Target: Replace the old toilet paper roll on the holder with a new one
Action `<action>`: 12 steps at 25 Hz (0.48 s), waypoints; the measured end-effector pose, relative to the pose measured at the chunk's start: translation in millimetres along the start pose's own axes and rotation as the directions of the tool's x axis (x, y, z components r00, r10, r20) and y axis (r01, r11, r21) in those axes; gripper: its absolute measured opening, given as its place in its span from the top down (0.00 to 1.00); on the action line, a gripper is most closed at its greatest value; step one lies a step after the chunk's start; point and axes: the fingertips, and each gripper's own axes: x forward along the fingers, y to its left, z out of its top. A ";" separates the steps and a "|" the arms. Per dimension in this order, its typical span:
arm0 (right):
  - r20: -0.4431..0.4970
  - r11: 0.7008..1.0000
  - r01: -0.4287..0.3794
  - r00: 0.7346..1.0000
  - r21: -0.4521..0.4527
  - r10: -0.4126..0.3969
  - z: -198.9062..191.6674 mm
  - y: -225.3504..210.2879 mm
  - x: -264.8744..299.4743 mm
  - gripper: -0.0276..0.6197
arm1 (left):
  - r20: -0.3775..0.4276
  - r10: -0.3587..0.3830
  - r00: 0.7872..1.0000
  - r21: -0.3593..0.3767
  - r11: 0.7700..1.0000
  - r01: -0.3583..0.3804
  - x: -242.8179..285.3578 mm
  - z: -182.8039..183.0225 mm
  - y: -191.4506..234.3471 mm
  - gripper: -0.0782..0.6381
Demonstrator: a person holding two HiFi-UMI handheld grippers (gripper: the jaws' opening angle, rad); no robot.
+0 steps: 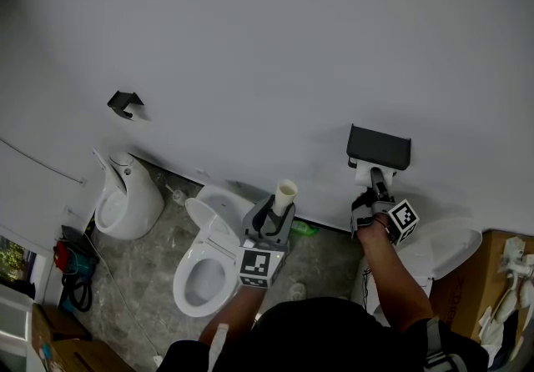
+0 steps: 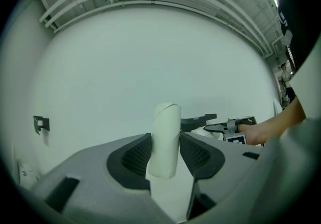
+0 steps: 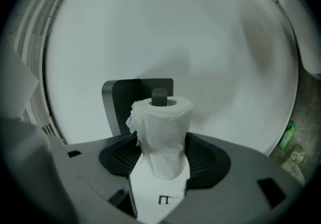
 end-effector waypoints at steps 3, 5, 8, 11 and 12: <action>0.001 1.000 0.001 1.000 0.000 -0.001 -5.3 -2.2 1.1 0.58 | -0.004 0.006 1.000 0.005 1.000 -0.006 -2.2 -0.6 4.3 0.65; -0.014 1.000 -0.011 1.000 -0.029 0.010 -8.2 -0.4 2.0 0.57 | -0.005 0.006 1.000 0.004 1.000 -0.006 -2.3 -1.1 5.4 0.65; -0.034 0.998 -0.030 0.999 -0.046 0.028 -12.2 2.8 0.9 0.51 | -0.009 -0.003 1.000 0.003 1.000 0.003 -0.1 -2.3 4.7 0.65; -0.031 0.998 -0.031 0.999 -0.052 0.030 -11.4 2.4 -6.2 0.48 | -0.007 -0.017 1.000 0.001 1.000 0.017 5.5 -1.9 2.4 0.65; -0.037 0.998 -0.026 0.999 -0.065 0.023 -11.4 1.3 -10.6 0.47 | -0.005 -0.024 1.000 0.000 1.000 0.024 7.7 -1.5 0.8 0.65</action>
